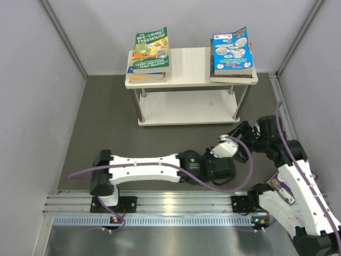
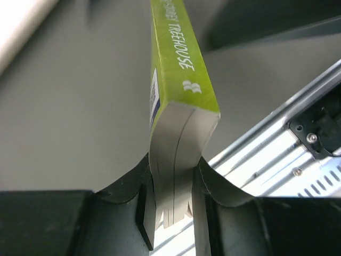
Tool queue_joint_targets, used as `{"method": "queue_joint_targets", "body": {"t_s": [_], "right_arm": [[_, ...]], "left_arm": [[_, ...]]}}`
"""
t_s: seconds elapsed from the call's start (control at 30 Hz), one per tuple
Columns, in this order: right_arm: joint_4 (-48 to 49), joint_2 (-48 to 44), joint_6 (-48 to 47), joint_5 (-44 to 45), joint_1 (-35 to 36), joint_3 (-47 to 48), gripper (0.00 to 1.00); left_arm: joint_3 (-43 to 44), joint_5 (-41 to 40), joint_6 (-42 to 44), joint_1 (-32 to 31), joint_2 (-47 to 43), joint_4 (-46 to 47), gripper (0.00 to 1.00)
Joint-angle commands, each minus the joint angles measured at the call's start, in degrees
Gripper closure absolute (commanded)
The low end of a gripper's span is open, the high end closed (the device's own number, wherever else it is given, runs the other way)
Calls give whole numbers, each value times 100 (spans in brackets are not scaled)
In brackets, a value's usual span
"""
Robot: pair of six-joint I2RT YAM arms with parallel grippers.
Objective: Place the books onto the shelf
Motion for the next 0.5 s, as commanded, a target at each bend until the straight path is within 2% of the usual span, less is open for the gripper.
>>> {"method": "queue_joint_targets", "body": {"t_s": [0.0, 0.03, 0.07, 0.2, 0.27, 0.3, 0.37, 0.4, 0.47], "right_arm": [[574, -278, 125, -414, 26, 640, 22], [565, -243, 81, -344, 0, 842, 19], [556, -208, 11, -317, -9, 948, 17], [425, -129, -209, -107, -79, 1501, 12], [416, -102, -341, -88, -106, 1599, 11], [398, -94, -376, -106, -123, 1626, 10], [398, -102, -438, -176, -141, 1600, 10], [407, -94, -456, -220, -150, 1556, 10], [398, -102, -500, -352, -158, 1407, 10]], "left_arm": [[-1591, 665, -1069, 617, -1568, 957, 100], [-1981, 911, -1203, 958, -1879, 1682, 100], [-2359, 1418, -1326, 1127, -2169, 1993, 100], [-4396, 2213, -2386, 2022, -3775, 3628, 100], [-5015, 2486, -2723, 2270, -4253, 4348, 100], [-5618, 2521, -3107, 2436, -4699, 4978, 100], [-6184, 2461, -3470, 2561, -5140, 5702, 100], [-6482, 2286, -3759, 2596, -5552, 6558, 100], [-7344, 1996, -4172, 2640, -5941, 7363, 100]]}}
